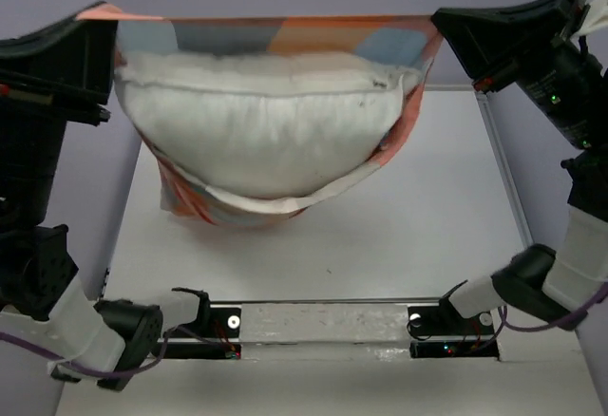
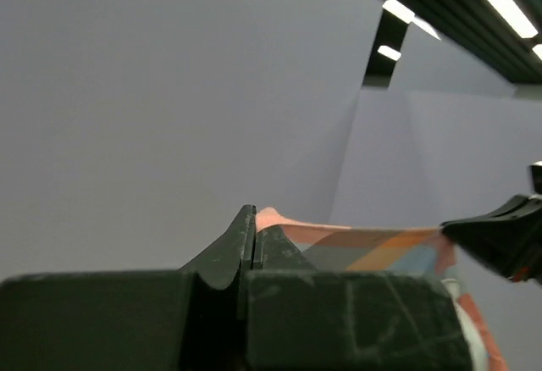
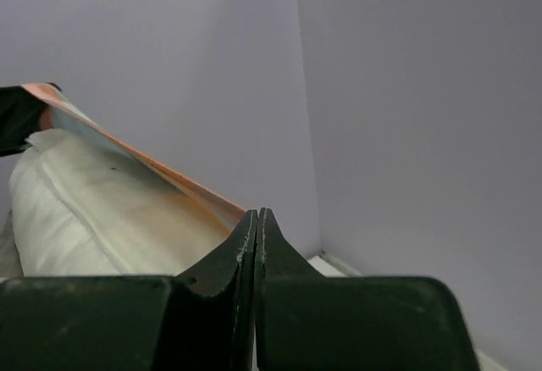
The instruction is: Put the pillow into the pillowcase
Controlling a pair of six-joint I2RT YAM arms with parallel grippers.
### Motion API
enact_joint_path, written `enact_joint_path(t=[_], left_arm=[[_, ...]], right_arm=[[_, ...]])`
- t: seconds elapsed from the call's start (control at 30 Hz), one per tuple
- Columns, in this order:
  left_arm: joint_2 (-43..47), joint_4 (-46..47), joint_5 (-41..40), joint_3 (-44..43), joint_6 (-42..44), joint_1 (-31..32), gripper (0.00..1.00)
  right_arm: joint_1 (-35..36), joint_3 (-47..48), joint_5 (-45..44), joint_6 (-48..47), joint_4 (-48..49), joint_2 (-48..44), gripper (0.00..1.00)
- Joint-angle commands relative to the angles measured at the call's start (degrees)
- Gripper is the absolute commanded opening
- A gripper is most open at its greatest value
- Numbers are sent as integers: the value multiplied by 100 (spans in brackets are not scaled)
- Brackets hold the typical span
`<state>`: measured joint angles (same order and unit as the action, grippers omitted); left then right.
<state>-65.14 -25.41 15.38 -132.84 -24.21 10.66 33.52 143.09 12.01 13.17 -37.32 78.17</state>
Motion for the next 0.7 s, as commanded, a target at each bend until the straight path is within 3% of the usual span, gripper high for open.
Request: enact_joint_path(t=[0.0,0.07,0.1,0.17,0.2,0.27,0.37,0.47,0.5,0.53,0.67], left_arm=[[-478,1875,-563,-2378,-145,86,0],[218,2407,-448,-945,-94,-273,0],[691,2757,-683,342,64,-344,0],[758,2665,-974,906,170,-345,0],[697,2568,-940,1213,240,-345,0],[740,2558,-1254,1505,276,-345,0],[819,2550,-1843,1638,530,-345,0],[636,2244,-2056,930,636,-345,0],[548,2181,-2047,717,654,-345,0],[451,2120,-2030,524,680,-345,0],[-365,1716,-1872,-688,812,-345,0]], right_arm=[[-170,2312,-368,-237,849,476,0],[-170,-985,-303,-34,2729,-1234,0],[-222,-2498,-479,10,3348,-2043,0],[-223,-2479,-498,80,2079,-1685,0],[-223,-2661,-341,289,1932,-1204,0],[-223,-3196,411,545,2113,-1024,0],[22,-4506,565,827,2579,-1268,0],[934,-4589,584,574,2338,-1331,0],[1799,-4518,444,399,2213,-1313,0],[2155,-4465,303,136,2142,-1287,0],[2738,-4271,635,265,1667,-901,0]])
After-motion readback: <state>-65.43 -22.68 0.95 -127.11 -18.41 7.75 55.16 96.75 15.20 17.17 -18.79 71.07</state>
